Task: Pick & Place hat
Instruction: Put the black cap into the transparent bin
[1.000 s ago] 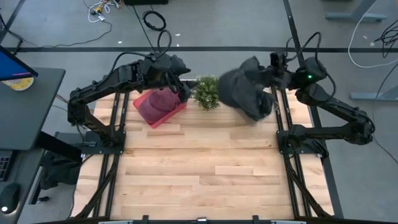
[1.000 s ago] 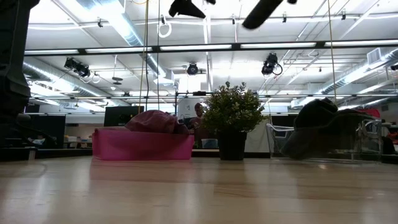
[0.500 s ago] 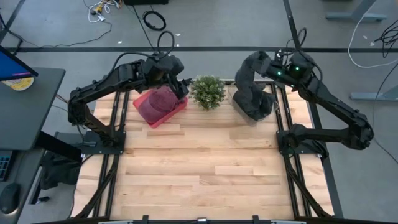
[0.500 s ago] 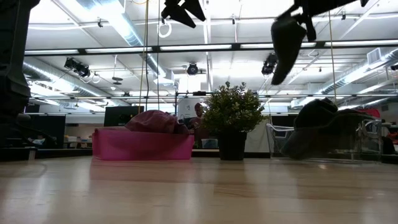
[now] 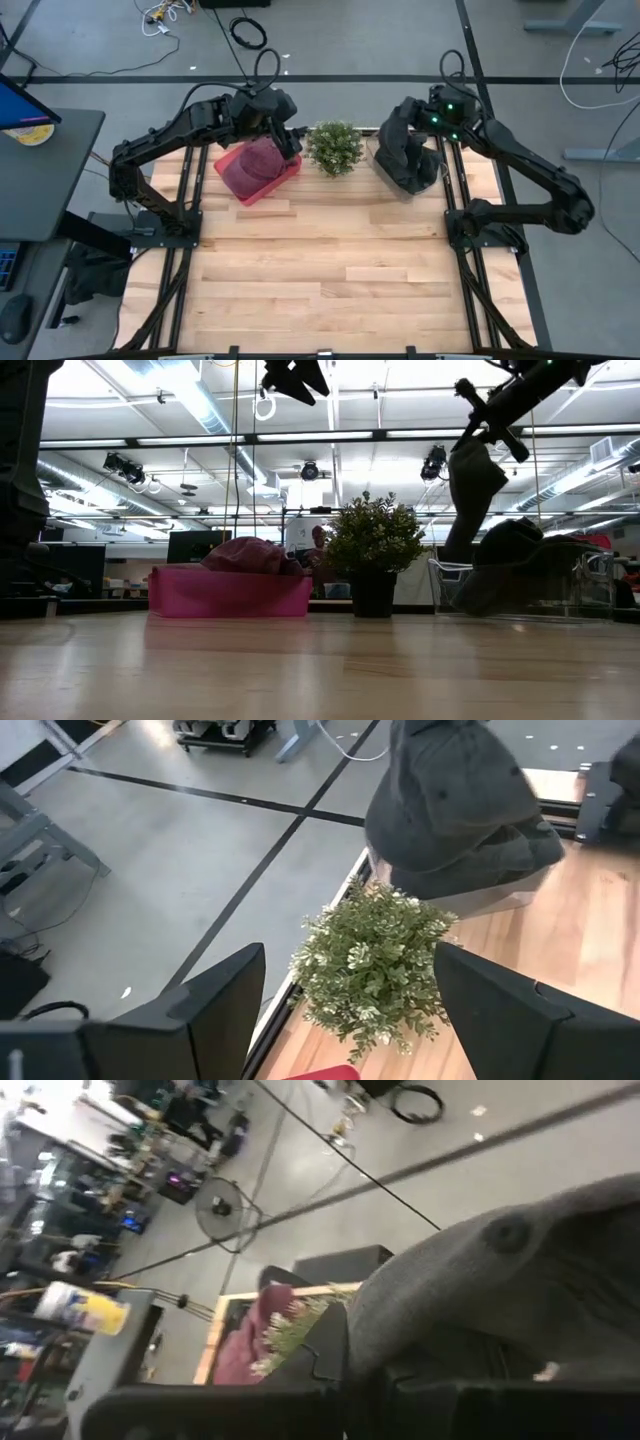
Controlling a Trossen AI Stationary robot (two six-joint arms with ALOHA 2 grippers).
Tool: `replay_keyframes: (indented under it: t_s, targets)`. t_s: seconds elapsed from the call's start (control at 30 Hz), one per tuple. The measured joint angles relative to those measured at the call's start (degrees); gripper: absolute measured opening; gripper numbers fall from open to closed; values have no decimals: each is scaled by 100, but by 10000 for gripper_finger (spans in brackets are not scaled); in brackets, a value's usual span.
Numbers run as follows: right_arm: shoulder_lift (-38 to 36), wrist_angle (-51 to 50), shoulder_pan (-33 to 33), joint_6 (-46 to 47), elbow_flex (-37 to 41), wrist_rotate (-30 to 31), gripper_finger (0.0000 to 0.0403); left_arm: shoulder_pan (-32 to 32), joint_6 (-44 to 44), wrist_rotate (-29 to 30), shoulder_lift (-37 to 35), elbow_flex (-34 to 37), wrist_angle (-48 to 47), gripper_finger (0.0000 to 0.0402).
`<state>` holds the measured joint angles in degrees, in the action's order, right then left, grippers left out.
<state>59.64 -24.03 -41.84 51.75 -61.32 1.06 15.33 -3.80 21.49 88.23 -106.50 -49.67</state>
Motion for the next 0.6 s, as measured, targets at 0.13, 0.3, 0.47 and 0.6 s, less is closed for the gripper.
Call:
replay_keyframes:
  t_s: [0.13,0.3,0.47,0.6]
  targets:
    - [146,-281,-20,182,0,6,10,0,-40,-129,2,0,-2,291]
    - [301,-477,50,293,0,161,10,0,-56,-141,2,0,-2,291]
    - [310,-780,127,325,-1,289,10,0,-256,-141,2,0,-4,291]
    - [310,-1212,197,325,0,507,10,0,-291,-130,2,0,-2,291]
